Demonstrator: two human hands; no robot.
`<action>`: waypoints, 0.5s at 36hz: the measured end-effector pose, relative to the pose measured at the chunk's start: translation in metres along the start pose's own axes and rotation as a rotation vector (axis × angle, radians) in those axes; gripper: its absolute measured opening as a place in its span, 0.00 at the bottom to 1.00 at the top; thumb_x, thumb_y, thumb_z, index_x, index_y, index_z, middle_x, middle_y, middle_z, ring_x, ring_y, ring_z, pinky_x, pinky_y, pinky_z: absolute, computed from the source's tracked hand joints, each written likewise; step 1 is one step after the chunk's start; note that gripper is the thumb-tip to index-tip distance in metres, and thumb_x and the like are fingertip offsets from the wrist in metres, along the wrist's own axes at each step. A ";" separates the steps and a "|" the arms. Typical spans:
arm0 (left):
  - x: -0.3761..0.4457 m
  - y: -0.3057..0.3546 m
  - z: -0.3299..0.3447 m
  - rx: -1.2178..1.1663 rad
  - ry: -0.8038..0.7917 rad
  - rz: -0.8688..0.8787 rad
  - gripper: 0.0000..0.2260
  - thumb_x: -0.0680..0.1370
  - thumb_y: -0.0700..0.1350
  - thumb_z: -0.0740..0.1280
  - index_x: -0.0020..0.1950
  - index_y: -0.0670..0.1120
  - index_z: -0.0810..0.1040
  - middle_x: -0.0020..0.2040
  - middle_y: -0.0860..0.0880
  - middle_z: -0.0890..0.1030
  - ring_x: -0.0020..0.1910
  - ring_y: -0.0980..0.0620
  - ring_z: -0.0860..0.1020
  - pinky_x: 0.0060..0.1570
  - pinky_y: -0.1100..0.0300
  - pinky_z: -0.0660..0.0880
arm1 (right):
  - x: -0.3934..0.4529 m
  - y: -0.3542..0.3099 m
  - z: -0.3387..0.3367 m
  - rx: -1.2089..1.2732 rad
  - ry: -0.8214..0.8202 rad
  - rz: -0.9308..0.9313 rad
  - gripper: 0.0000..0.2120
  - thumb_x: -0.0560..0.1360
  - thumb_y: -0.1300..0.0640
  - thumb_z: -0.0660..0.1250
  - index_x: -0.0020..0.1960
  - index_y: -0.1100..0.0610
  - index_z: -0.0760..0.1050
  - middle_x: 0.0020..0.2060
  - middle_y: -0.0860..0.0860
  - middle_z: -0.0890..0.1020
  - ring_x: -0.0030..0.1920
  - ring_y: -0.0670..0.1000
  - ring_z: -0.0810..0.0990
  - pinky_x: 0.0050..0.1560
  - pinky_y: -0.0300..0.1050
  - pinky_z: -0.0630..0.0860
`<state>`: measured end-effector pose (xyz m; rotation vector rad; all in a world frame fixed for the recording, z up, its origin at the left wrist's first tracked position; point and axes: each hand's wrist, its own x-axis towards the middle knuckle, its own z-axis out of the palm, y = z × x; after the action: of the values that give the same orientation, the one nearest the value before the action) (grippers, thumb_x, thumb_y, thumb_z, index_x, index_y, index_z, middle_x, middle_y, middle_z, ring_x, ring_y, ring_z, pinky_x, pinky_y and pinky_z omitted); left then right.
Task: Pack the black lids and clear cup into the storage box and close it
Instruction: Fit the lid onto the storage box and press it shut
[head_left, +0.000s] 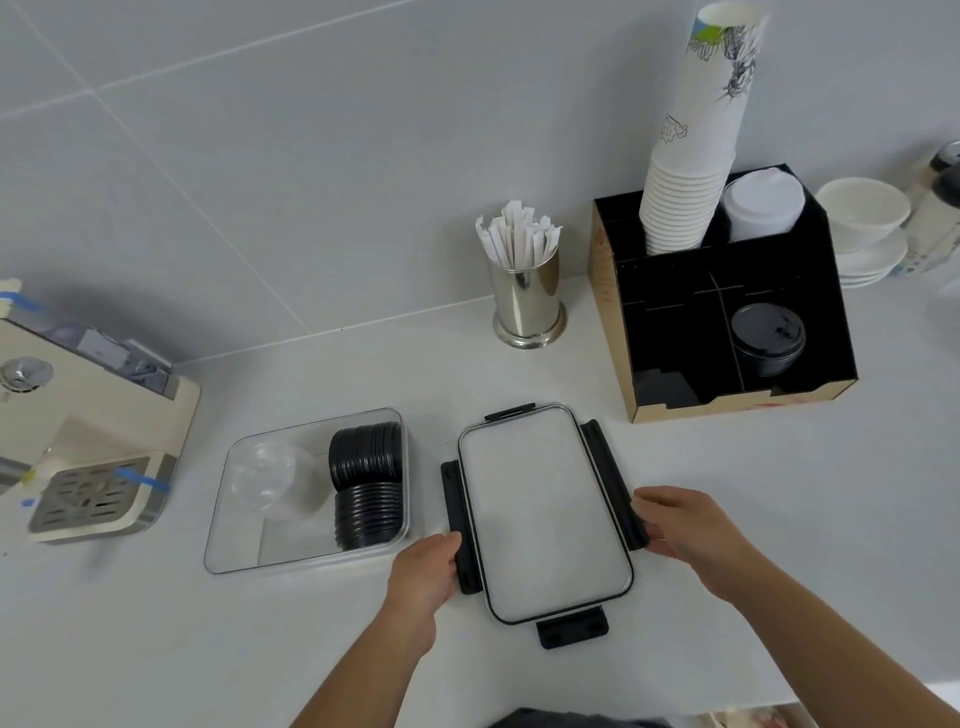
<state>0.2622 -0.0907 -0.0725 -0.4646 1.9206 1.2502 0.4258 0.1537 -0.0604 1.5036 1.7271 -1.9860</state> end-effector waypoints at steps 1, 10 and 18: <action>0.000 0.001 0.001 0.000 -0.001 0.001 0.05 0.78 0.44 0.68 0.44 0.44 0.77 0.46 0.44 0.79 0.46 0.48 0.75 0.48 0.55 0.72 | 0.002 0.001 0.000 -0.013 -0.004 -0.006 0.12 0.76 0.61 0.67 0.53 0.71 0.76 0.40 0.61 0.81 0.41 0.55 0.79 0.56 0.54 0.80; -0.007 0.002 0.020 0.120 -0.010 0.071 0.05 0.73 0.40 0.73 0.48 0.42 0.85 0.44 0.46 0.86 0.40 0.48 0.82 0.43 0.58 0.79 | 0.007 -0.002 0.008 -0.341 0.089 -0.054 0.01 0.71 0.63 0.71 0.43 0.59 0.81 0.38 0.57 0.84 0.39 0.57 0.85 0.45 0.56 0.84; -0.011 0.010 0.026 0.385 0.076 0.142 0.10 0.74 0.41 0.70 0.56 0.44 0.82 0.45 0.50 0.84 0.40 0.55 0.81 0.32 0.67 0.73 | 0.013 -0.003 0.015 -0.457 0.126 -0.069 0.05 0.71 0.62 0.67 0.41 0.63 0.78 0.37 0.62 0.84 0.35 0.60 0.85 0.40 0.57 0.83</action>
<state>0.2730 -0.0647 -0.0641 -0.1798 2.2263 0.9247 0.4087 0.1492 -0.0691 1.4424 2.1219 -1.4050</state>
